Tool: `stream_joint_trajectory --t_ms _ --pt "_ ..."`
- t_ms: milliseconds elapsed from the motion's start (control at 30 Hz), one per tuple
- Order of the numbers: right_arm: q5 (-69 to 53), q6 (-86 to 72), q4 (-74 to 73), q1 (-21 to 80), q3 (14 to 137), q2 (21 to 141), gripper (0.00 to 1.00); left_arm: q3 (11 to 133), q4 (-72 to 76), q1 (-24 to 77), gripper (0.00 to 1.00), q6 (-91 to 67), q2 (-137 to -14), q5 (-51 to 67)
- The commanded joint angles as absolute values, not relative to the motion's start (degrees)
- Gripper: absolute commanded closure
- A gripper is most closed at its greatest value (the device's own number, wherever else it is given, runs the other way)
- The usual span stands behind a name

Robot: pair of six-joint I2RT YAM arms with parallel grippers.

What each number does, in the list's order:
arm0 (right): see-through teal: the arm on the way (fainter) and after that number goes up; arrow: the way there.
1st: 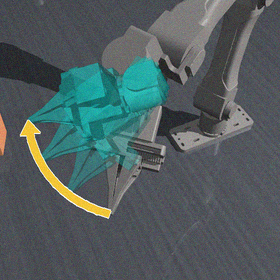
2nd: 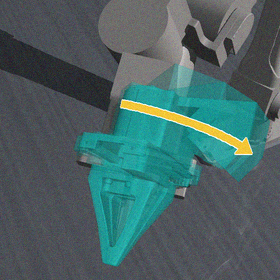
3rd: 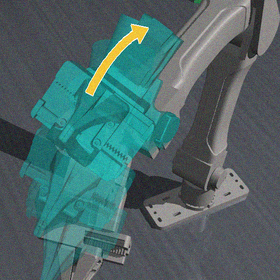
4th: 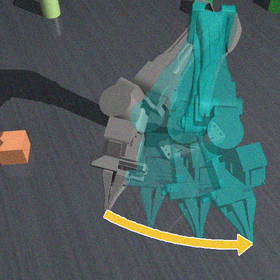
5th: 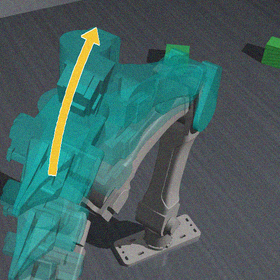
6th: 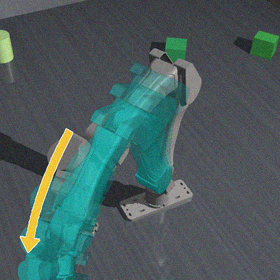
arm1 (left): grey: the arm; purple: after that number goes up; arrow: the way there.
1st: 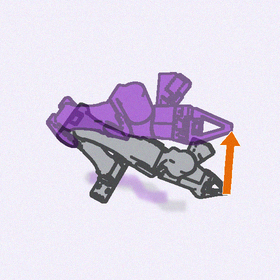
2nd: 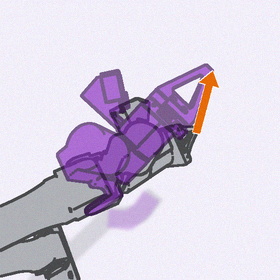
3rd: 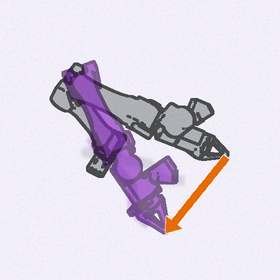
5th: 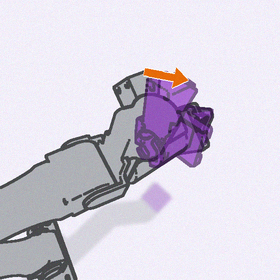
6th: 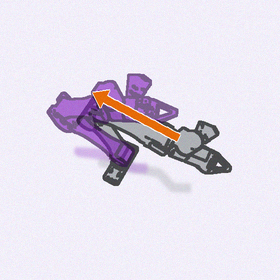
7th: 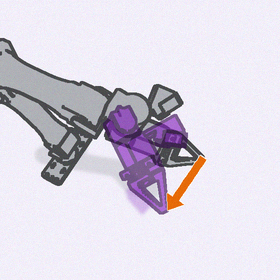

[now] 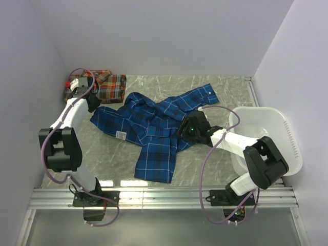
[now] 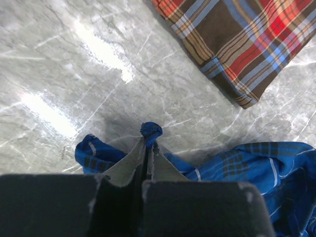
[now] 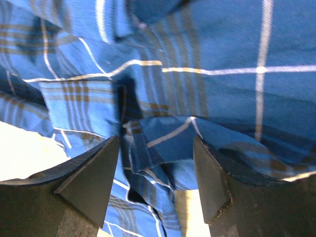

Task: Fold and stack the long sleeve shirts
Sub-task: Flatten the shirt out

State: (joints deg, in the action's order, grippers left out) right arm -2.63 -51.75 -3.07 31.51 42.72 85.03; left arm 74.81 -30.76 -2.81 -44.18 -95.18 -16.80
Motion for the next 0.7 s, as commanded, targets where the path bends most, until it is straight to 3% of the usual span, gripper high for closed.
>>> stream_joint_trajectory --t_ms 0,467,633,667 --pt "-2.37 -53.96 -5.36 31.46 42.45 85.25 0.32 74.18 -29.27 -2.9 1.0 -42.54 -92.12 -19.07" --pt "-3.17 -57.04 -4.75 32.08 43.06 86.66 0.35 71.72 -28.57 -2.55 0.99 -41.75 -87.1 -20.21" --pt "-2.46 -57.74 -3.96 32.17 43.42 88.06 0.49 72.07 -28.39 -2.46 0.99 -40.96 -85.96 -20.3" --pt "-2.03 -57.83 -3.87 32.08 43.33 88.15 0.57 72.16 -28.39 -2.46 1.0 -40.78 -85.87 -20.56"
